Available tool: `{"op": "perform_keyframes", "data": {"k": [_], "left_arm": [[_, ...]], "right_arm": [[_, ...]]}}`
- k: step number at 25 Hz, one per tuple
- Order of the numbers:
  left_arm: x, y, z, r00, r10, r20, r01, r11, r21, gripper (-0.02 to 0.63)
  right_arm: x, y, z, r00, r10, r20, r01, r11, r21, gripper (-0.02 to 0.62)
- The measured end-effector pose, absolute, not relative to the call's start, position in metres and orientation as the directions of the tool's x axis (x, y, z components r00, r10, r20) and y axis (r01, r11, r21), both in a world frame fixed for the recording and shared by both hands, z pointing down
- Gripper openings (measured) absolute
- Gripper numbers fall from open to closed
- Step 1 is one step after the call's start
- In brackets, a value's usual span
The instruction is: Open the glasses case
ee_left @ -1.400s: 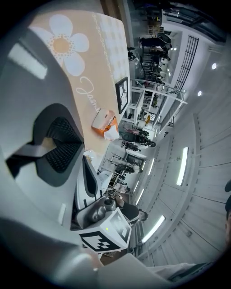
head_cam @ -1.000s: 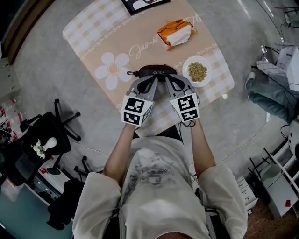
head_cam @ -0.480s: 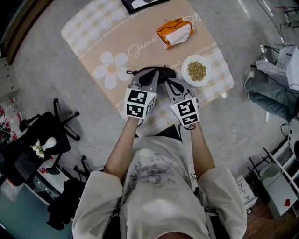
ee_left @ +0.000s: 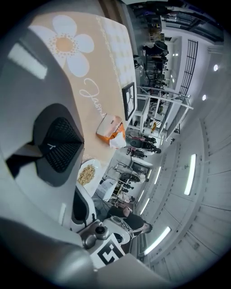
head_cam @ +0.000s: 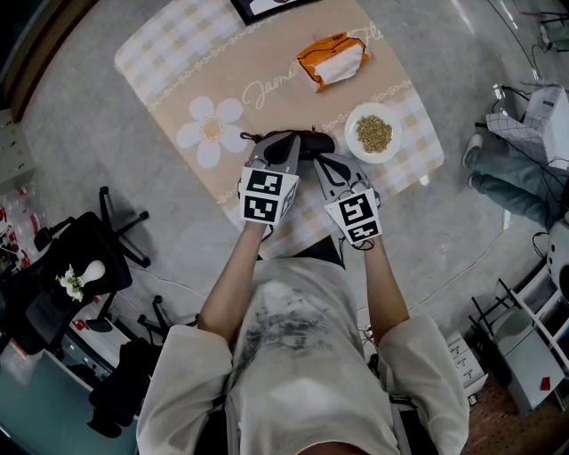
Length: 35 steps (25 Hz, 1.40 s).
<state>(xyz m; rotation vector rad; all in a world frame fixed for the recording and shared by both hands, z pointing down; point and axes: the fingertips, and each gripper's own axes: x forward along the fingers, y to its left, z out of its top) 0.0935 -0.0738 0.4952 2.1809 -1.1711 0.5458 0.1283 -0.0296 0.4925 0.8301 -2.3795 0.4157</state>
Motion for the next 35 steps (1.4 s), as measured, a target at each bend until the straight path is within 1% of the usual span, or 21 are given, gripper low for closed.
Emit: {"op": "perform_keyframes", "data": {"k": [3, 6, 12, 14, 22, 29, 35], "left_arm": [[0.094, -0.067, 0.493, 0.542, -0.599, 0.589, -0.838, -0.439, 0.325, 0.003], [0.093, -0.059, 0.491, 0.554, -0.597, 0.58, -0.831, -0.444, 0.336, 0.003], [0.093, -0.041, 0.489, 0.559, -0.594, 0.578, -0.828, -0.438, 0.35, 0.003], [0.092, -0.038, 0.489, 0.559, -0.595, 0.578, -0.828, -0.438, 0.35, 0.003], [0.076, -0.036, 0.489, 0.541, -0.598, 0.591, -0.839, -0.43, 0.333, 0.003], [0.057, -0.019, 0.49, 0.531, -0.591, 0.607, -0.845, -0.419, 0.332, 0.003], [0.04, -0.009, 0.49, 0.527, -0.596, 0.606, -0.848, -0.416, 0.329, 0.005]], "right_arm": [[0.14, -0.037, 0.481, -0.635, -0.494, 0.594, -0.664, 0.742, -0.092, 0.015], [0.157, -0.051, 0.481, -0.612, -0.514, 0.6, -0.688, 0.721, -0.084, 0.015], [0.166, -0.063, 0.503, -0.544, -0.48, 0.689, -0.684, 0.729, -0.032, 0.015], [0.166, -0.061, 0.507, -0.533, -0.475, 0.7, -0.688, 0.725, -0.032, 0.014], [0.152, -0.02, 0.511, -0.578, -0.393, 0.715, -0.656, 0.745, -0.121, 0.014], [0.111, 0.021, 0.513, -0.651, -0.316, 0.691, -0.593, 0.779, -0.203, 0.015], [0.084, 0.04, 0.51, -0.688, -0.277, 0.671, -0.549, 0.803, -0.232, 0.015]]}}
